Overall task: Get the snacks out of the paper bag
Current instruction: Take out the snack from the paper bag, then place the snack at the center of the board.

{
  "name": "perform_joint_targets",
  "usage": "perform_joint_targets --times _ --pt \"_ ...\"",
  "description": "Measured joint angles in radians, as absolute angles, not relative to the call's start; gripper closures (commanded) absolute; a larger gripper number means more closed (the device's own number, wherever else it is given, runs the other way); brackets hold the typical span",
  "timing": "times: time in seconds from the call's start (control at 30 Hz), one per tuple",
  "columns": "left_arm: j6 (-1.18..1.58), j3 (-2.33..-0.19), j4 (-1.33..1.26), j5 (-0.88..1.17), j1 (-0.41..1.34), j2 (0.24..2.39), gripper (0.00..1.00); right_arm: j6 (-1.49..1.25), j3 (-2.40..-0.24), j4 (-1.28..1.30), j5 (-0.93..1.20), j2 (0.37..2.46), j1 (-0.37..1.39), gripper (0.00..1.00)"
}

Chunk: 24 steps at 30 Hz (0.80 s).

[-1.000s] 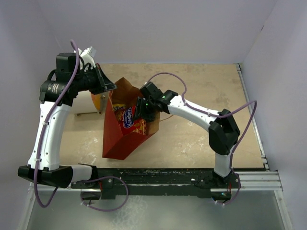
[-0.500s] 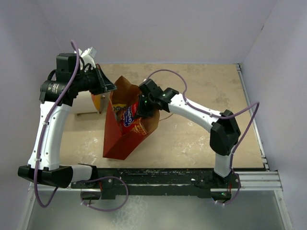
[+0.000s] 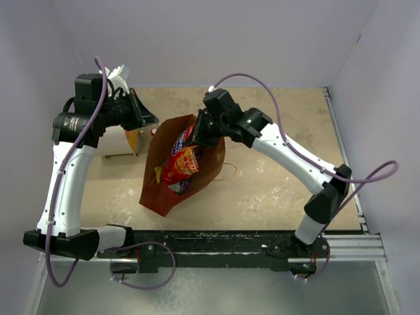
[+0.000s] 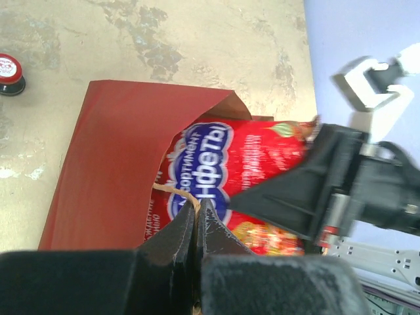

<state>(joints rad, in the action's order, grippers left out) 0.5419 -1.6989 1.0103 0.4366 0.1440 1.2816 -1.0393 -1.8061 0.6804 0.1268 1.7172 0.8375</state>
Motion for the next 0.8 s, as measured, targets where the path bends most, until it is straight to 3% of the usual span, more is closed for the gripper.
perform_joint_targets --times 0.43,0.63,0.8 --pt "0.542 -1.673 1.01 0.431 0.144 1.264 1.0 -1.05 -1.905 0.799 -0.011 1.38 0.838 1.0" --pt "0.558 -1.651 1.008 0.426 0.144 1.251 1.0 -0.994 -1.983 0.884 -0.225 1.252 0.839 1.0" --pt "0.566 -1.64 1.003 0.416 0.144 1.24 1.0 -0.948 -1.874 0.893 -0.473 1.092 0.838 1.0"
